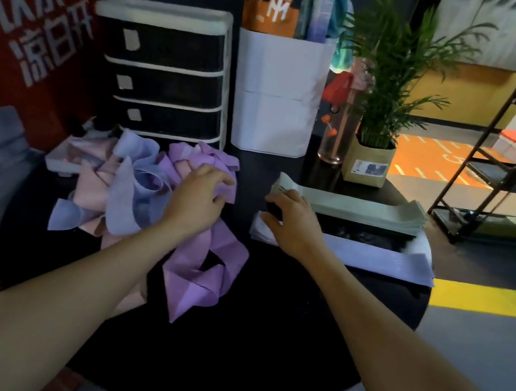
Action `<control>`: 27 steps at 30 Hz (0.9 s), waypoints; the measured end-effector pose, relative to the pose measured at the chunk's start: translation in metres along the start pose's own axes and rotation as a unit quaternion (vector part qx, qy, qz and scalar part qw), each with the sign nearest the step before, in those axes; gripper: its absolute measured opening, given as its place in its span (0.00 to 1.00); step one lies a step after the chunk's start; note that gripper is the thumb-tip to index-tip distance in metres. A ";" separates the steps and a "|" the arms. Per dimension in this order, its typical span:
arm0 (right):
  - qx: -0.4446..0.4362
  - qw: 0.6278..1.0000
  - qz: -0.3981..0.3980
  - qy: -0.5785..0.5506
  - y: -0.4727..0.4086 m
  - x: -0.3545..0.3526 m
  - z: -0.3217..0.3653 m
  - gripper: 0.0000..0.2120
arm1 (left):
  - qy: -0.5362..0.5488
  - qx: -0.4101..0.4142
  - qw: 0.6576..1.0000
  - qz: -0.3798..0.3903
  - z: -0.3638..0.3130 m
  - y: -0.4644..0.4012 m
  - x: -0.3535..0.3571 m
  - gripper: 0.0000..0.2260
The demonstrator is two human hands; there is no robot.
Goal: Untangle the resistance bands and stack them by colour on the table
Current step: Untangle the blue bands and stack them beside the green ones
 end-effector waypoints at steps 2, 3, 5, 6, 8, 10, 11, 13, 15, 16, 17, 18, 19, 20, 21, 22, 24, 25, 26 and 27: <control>-0.030 0.999 0.007 -0.025 -0.014 0.008 0.028 0.18 | -0.014 0.006 1.000 -0.024 0.006 0.006 -0.023 0.14; -0.041 0.998 0.014 -0.039 -0.020 0.013 0.042 0.17 | -0.016 0.014 0.999 -0.030 0.009 0.008 -0.034 0.13; -0.059 0.996 0.028 -0.068 -0.030 0.021 0.069 0.18 | -0.022 0.025 0.999 -0.037 0.016 0.013 -0.052 0.14; -0.072 0.994 0.034 -0.077 -0.033 0.025 0.081 0.18 | -0.032 0.019 0.998 -0.046 0.023 0.015 -0.061 0.15; -0.106 0.990 0.037 -0.081 -0.037 0.034 0.106 0.16 | -0.057 -0.009 0.996 -0.069 0.038 0.019 -0.078 0.14; -0.123 0.988 0.038 -0.084 -0.040 0.041 0.125 0.14 | -0.073 -0.034 0.994 -0.078 0.053 0.023 -0.088 0.14; -0.120 0.988 0.040 -0.090 -0.042 0.044 0.131 0.13 | -0.075 -0.046 0.993 -0.073 0.060 0.026 -0.091 0.14; -0.105 0.987 0.051 -0.107 -0.046 0.049 0.139 0.11 | -0.063 -0.056 0.994 -0.064 0.068 0.030 -0.095 0.13; -0.087 0.987 0.063 -0.118 -0.048 0.052 0.144 0.10 | -0.044 -0.052 0.996 -0.064 0.072 0.032 -0.097 0.12; -0.084 0.987 0.062 -0.125 -0.048 0.051 0.146 0.09 | -0.033 -0.049 0.996 -0.067 0.073 0.032 -0.097 0.12; -0.077 0.987 0.059 -0.132 -0.049 0.051 0.147 0.08 | -0.025 -0.052 0.996 -0.067 0.074 0.032 -0.098 0.12; -0.073 0.986 0.050 -0.138 -0.049 0.051 0.146 0.07 | -0.016 -0.053 0.996 -0.066 0.074 0.031 -0.097 0.13; -0.067 0.986 0.043 -0.144 -0.050 0.050 0.146 0.08 | -0.008 -0.058 0.996 -0.062 0.074 0.032 -0.098 0.13; -0.063 0.986 0.034 -0.149 -0.051 0.049 0.144 0.09 | 0.003 -0.063 0.996 -0.058 0.074 0.032 -0.098 0.15; -0.058 0.986 0.024 -0.157 -0.052 0.045 0.143 0.10 | 0.009 -0.069 0.996 -0.048 0.074 0.032 -0.097 0.16; -0.056 0.985 0.015 -0.164 -0.054 0.040 0.142 0.10 | 0.010 -0.075 0.996 -0.040 0.074 0.031 -0.096 0.17; -0.059 0.982 -0.007 -0.178 -0.056 0.023 0.142 0.11 | 0.021 -0.068 0.997 -0.032 0.067 0.029 -0.097 0.14; -0.060 0.981 -0.015 -0.185 -0.058 0.014 0.142 0.12 | 0.038 -0.058 0.997 -0.029 0.060 0.028 -0.098 0.10; -0.059 0.978 -0.022 -0.198 -0.060 0.004 0.142 0.12 | 0.045 -0.042 0.998 -0.029 0.054 0.027 -0.099 0.07; -0.057 0.974 -0.026 -0.217 -0.062 -0.005 0.140 0.13 | 0.035 -0.023 0.998 -0.035 0.047 0.024 -0.100 0.07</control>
Point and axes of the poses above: each hand's wrist, its own y-axis away from the middle knuckle, its own x-axis out of the palm, z = x × y, the point moved 6 cm from there along -y, towards the middle knuckle, and after that the axes turned 10 degrees about y, right-handed, at the moved point
